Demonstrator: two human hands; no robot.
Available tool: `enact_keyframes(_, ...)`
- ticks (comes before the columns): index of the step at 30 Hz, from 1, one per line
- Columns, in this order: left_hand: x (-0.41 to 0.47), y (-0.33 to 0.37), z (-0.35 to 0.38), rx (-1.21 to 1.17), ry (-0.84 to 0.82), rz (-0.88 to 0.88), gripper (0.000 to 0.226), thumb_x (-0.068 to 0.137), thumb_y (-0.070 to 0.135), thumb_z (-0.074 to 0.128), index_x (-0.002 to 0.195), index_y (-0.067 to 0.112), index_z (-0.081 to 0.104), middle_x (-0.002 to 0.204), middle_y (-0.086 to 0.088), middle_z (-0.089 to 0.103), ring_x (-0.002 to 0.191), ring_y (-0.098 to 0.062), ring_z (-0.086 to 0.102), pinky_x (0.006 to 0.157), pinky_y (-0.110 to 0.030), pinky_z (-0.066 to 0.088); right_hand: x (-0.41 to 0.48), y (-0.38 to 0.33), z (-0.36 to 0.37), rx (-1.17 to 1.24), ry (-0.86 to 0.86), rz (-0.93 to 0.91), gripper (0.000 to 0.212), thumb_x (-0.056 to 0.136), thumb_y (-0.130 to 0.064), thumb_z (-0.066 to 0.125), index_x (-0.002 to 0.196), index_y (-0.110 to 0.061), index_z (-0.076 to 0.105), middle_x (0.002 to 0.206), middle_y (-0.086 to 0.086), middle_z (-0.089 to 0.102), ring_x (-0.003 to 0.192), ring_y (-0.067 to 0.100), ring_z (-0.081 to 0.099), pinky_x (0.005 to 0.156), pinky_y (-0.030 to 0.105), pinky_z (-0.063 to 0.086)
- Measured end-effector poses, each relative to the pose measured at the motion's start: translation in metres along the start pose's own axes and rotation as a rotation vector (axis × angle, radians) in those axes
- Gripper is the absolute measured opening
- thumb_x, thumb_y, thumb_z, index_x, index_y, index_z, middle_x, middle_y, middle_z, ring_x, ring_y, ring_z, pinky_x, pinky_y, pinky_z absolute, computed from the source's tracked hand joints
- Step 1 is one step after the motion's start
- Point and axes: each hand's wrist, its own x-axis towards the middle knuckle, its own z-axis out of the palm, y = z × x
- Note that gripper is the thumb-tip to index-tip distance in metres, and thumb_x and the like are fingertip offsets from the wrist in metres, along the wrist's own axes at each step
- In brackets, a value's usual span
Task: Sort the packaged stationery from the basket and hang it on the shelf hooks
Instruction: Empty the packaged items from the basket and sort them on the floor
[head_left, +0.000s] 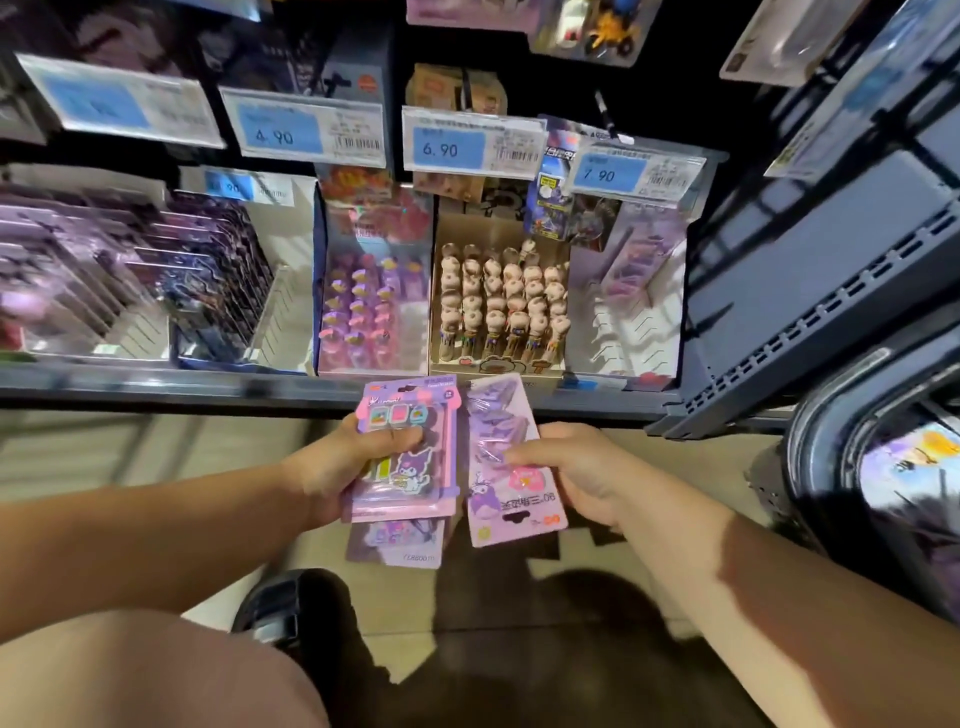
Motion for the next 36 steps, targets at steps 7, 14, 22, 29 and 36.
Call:
enact_keyframes(7, 0.0, -0.015, -0.02, 0.045, 0.037, 0.02, 0.098, 0.012, 0.04, 0.099, 0.1, 0.01, 0.065, 0.086, -0.014, 0.075, 0.071, -0.027, 0.073, 0.065, -0.04, 0.06, 0.02, 0.033, -0.013, -0.081, 0.124, 0.059, 0.012, 0.099, -0.026, 0.052, 0.108, -0.019, 0.056, 0.094, 0.007, 0.074, 0.089, 0.022, 0.07, 0.066, 0.03, 0.049)
enact_keyframes(14, -0.001, -0.025, -0.021, 0.116, 0.01, 0.004, 0.098, 0.021, 0.044, 0.098, 0.106, 0.009, 0.064, 0.093, -0.015, 0.074, 0.076, -0.027, 0.073, 0.07, -0.039, 0.059, 0.032, 0.084, -0.019, -0.332, 0.267, 0.184, 0.019, 0.101, -0.022, 0.046, 0.119, -0.02, 0.05, 0.104, 0.006, 0.07, 0.093, 0.021, 0.069, 0.084, 0.039, 0.057)
enact_keyframes(22, 0.002, -0.027, -0.014, 0.044, -0.053, -0.032, 0.071, 0.031, 0.034, 0.098, 0.092, 0.013, 0.068, 0.088, -0.014, 0.075, 0.071, -0.025, 0.073, 0.064, -0.036, 0.06, 0.04, 0.12, -0.03, -0.481, 0.395, 0.311, 0.042, 0.099, -0.01, 0.046, 0.14, -0.015, 0.04, 0.124, 0.012, 0.059, 0.106, 0.026, 0.06, 0.092, 0.04, 0.054)
enact_keyframes(29, 0.008, -0.024, -0.003, 0.003, 0.027, 0.0, 0.036, 0.067, 0.019, 0.085, 0.097, 0.012, 0.065, 0.086, -0.011, 0.075, 0.072, -0.024, 0.073, 0.07, -0.039, 0.061, 0.032, 0.082, 0.004, -0.354, 0.448, 0.128, 0.022, 0.098, -0.045, 0.046, 0.115, -0.033, 0.053, 0.122, 0.003, 0.058, 0.11, 0.023, 0.056, 0.1, 0.042, 0.046)
enact_keyframes(36, 0.012, -0.023, 0.003, 0.023, 0.093, 0.067, 0.087, 0.051, 0.027, 0.09, 0.127, 0.008, 0.054, 0.103, -0.016, 0.073, 0.091, -0.035, 0.072, 0.083, -0.048, 0.057, 0.01, 0.031, 0.063, -0.052, 0.046, -0.105, 0.027, 0.09, -0.038, 0.063, 0.11, -0.02, 0.059, 0.102, 0.002, 0.073, 0.094, 0.017, 0.07, 0.084, 0.03, 0.053)
